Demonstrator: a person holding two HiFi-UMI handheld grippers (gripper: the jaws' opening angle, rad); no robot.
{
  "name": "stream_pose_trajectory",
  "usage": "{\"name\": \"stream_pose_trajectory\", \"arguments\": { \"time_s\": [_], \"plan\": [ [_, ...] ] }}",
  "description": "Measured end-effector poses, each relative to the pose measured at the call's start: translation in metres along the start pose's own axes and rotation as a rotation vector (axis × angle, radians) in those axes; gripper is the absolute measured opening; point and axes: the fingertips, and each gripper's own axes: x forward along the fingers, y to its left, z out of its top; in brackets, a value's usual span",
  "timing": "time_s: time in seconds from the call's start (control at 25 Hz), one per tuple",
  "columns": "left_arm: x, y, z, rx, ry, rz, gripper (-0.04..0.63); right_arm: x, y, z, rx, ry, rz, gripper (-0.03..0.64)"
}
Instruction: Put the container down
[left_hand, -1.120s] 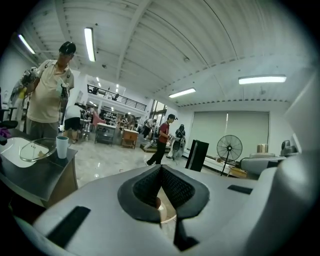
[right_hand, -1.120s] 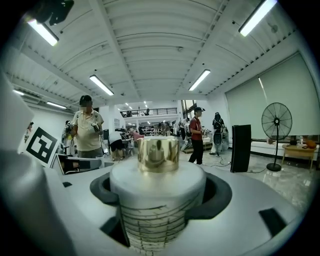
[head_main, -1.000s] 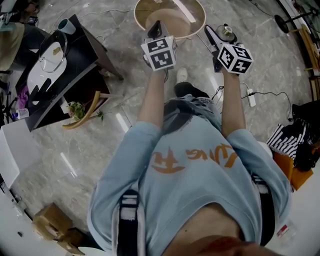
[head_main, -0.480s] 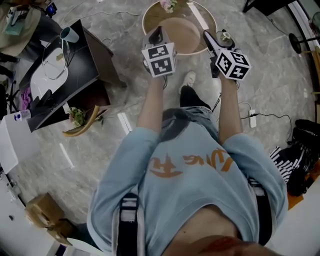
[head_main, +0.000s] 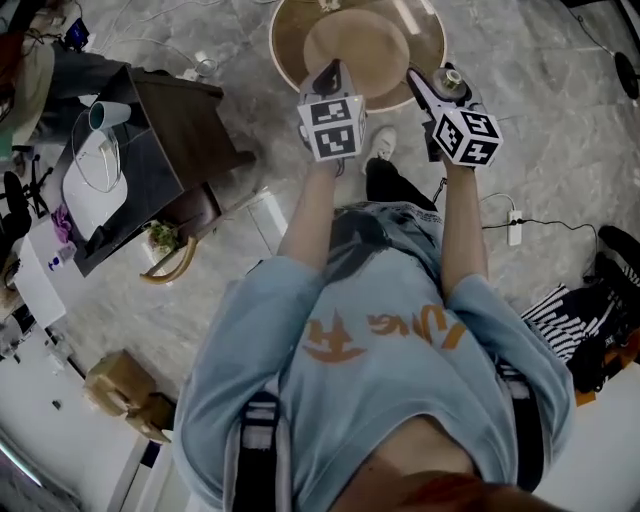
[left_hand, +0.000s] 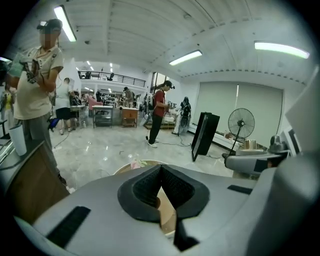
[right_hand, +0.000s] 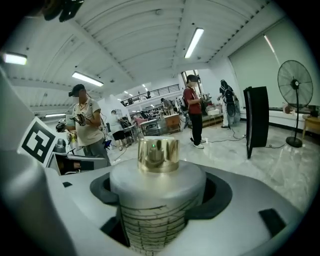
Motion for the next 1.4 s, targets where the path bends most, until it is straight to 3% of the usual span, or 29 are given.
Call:
{"name": "stream_pose_trajectory", "arguments": {
  "time_s": [0.2, 0.36, 0.52, 0.72, 0.96, 1.2, 1.4],
  "plan": [
    [0.063, -0.040, 0.016, -0.041, 0.034, -0.055, 0.025, 0.033, -0.060, 0.011, 0.015, 0.035, -0.011, 0.359],
    [0.093, -0.053, -0.005, -0.099, 0.113, -0.132, 0.025, 0.055, -0.082, -0.011, 0.072, 0.081, -0.047, 0.359],
    [0.137, -0.041, -0.042, -0.078, 0.184, -0.132, 0.025, 0.084, -0.095, -0.063, 0.112, 0.151, -0.050, 0.359],
    [0.192, -0.019, -0.100, -0.034, 0.263, -0.125, 0.025, 0.119, -0.102, -0.158, 0.142, 0.264, -0.052, 0.358],
    [0.225, -0.018, -0.182, 0.017, 0.378, -0.179, 0.025, 0.139, -0.117, -0.255, 0.205, 0.342, -0.093, 0.357],
    [0.257, -0.014, -0.234, 0.034, 0.424, -0.199, 0.025, 0.169, -0.130, -0.297, 0.197, 0.351, -0.073, 0.357],
    [0.284, -0.006, -0.252, 0.016, 0.420, -0.197, 0.025, 0.197, -0.142, -0.304, 0.171, 0.332, -0.064, 0.357]
  ]
}}
